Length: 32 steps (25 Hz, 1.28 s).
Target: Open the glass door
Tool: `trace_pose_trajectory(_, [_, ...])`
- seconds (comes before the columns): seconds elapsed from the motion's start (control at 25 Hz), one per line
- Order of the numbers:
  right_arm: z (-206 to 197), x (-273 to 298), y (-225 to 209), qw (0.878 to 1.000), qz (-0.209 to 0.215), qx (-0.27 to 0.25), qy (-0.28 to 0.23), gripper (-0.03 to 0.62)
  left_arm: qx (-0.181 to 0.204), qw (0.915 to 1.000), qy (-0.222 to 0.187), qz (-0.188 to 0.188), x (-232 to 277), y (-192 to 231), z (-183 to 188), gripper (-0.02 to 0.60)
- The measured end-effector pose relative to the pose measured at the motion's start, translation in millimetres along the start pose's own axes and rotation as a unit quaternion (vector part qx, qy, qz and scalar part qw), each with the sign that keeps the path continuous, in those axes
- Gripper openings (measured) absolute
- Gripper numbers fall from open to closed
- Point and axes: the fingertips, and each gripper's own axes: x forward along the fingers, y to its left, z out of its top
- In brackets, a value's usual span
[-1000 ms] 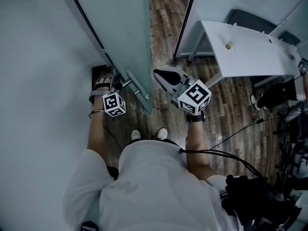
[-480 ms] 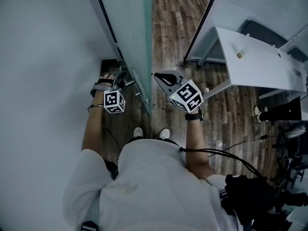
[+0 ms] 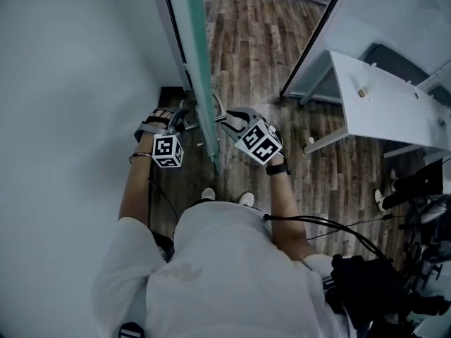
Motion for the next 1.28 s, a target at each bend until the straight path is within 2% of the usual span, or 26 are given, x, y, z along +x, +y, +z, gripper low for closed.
trace_pose_trajectory(0.08, [0,15,2,1.0,-0.003,-0.022,0.017,0.124,0.003,1.0,-0.002,0.002,-5,1,-8,0.172])
trace_pose_trajectory(0.32, [14,50,23,0.995,0.027,-0.091,0.031,0.123,0.02,0.9998,0.01,-0.002,-17,3,-33,0.173])
trace_pose_trajectory(0.4, [16,56,34,0.993,0.05,-0.102,0.041,0.087,0.019,0.9997,0.012,-0.013,-22,-6,-40,0.179])
trace_pose_trajectory(0.56, [34,75,54,0.982,0.093,-0.148,0.066,0.075,0.046,0.9985,0.022,-0.022,-32,-9,-69,0.181])
trace_pose_trajectory(0.68, [43,78,66,0.98,0.114,-0.153,0.051,0.074,0.061,0.9974,0.03,-0.026,-43,-8,-79,0.187])
trace_pose_trajectory(0.76, [47,78,73,0.983,0.128,-0.131,0.028,0.074,0.025,0.9982,0.051,-0.016,-50,-2,-97,0.223])
trace_pose_trajectory(0.84, [52,82,79,0.985,0.141,-0.103,0.007,0.074,-0.06,0.9958,0.069,0.003,-67,7,-128,0.249])
trace_pose_trajectory(0.88, [56,88,84,0.985,0.149,-0.092,0.0,0.072,-0.109,0.9914,0.071,0.015,-77,9,-144,0.249])
trace_pose_trajectory(0.96, [62,104,97,0.982,0.165,-0.09,-0.008,0.067,-0.206,0.9755,0.061,0.048,-96,5,-170,0.249])
trace_pose_trajectory(1.0, [66,111,104,0.98,0.173,-0.093,-0.009,0.066,-0.256,0.9627,0.054,0.068,-105,1,-179,0.249])
trace_pose_trajectory(1.04, [72,117,109,0.979,0.18,-0.099,-0.011,0.066,-0.309,0.9455,0.049,0.089,-114,-4,-188,0.249])
trace_pose_trajectory(1.08, [78,121,113,0.977,0.185,-0.103,-0.016,0.066,-0.365,0.9236,0.046,0.107,-123,-9,-196,0.247])
trace_pose_trajectory(1.12, [84,125,116,0.976,0.189,-0.106,-0.022,0.066,-0.421,0.8979,0.042,0.122,-131,-15,-204,0.247])
trace_pose_trajectory(1.2, [91,134,122,0.975,0.195,-0.106,-0.032,0.066,-0.519,0.8411,0.024,0.152,-149,-24,-217,0.246])
trace_pose_trajectory(1.28, [97,146,129,0.972,0.204,-0.11,-0.033,0.066,-0.589,0.7865,0.003,0.186,-168,-36,-231,0.234])
